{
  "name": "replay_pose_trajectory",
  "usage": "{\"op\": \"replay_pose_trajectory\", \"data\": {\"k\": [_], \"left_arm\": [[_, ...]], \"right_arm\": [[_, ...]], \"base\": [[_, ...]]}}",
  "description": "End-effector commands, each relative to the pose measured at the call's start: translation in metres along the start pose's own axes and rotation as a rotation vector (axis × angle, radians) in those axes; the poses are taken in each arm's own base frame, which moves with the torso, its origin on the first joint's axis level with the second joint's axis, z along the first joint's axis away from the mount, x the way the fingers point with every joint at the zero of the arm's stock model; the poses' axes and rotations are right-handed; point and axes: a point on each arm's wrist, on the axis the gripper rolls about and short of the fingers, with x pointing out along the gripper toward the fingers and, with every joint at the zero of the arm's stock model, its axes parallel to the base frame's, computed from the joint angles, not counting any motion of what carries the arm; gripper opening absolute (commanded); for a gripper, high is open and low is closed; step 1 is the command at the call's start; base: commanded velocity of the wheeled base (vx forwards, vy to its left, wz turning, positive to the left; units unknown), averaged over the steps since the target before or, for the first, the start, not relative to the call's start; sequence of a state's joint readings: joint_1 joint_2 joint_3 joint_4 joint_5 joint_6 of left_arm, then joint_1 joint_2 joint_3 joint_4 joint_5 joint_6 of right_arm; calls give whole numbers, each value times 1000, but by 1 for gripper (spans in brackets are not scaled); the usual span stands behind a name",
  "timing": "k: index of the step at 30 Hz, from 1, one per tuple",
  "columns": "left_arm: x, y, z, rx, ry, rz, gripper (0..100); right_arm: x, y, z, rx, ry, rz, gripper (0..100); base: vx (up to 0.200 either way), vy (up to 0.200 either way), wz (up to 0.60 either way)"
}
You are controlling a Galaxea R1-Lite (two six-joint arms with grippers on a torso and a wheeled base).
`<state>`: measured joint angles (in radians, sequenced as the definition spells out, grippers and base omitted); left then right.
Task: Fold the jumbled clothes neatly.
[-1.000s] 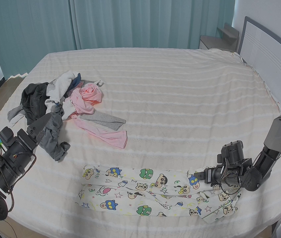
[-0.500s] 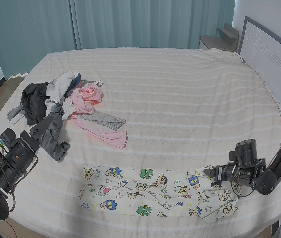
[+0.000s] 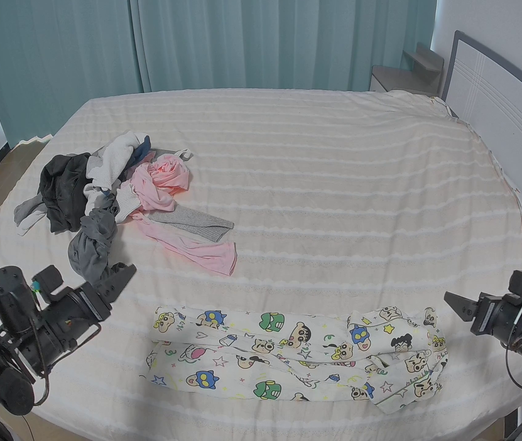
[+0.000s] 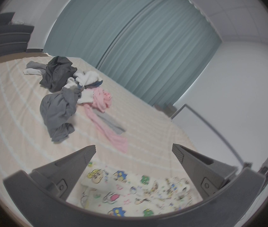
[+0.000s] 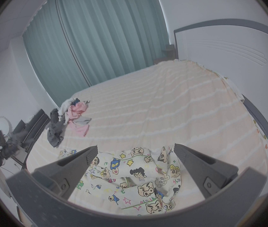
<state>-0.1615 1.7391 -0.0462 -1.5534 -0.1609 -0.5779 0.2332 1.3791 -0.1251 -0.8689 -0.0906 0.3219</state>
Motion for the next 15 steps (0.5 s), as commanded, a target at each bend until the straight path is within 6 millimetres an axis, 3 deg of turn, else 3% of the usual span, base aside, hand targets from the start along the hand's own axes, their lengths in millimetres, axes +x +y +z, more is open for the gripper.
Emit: {"op": "replay_pose_trajectory", "data": {"k": [1, 9, 11, 12, 15], "left_arm": [[40, 29, -61, 183, 248, 177, 100], [83, 34, -66, 295, 361, 190, 100], [90, 28, -56, 290, 389, 189, 100], [96, 19, -41, 278, 445, 187, 100], [98, 4, -19, 262, 518, 183, 100]], "right_arm": [[-53, -13, -9, -22, -139, 60, 100], [-53, -18, -8, -45, -126, 92, 100], [-52, -21, -7, -34, -119, 93, 100], [-51, -26, -6, -20, -117, 94, 100], [-51, -32, -3, -2, -118, 104, 100]], "base": [[0, 0, 0], [0, 0, 0], [0, 0, 0], [0, 0, 0], [0, 0, 0]]}}
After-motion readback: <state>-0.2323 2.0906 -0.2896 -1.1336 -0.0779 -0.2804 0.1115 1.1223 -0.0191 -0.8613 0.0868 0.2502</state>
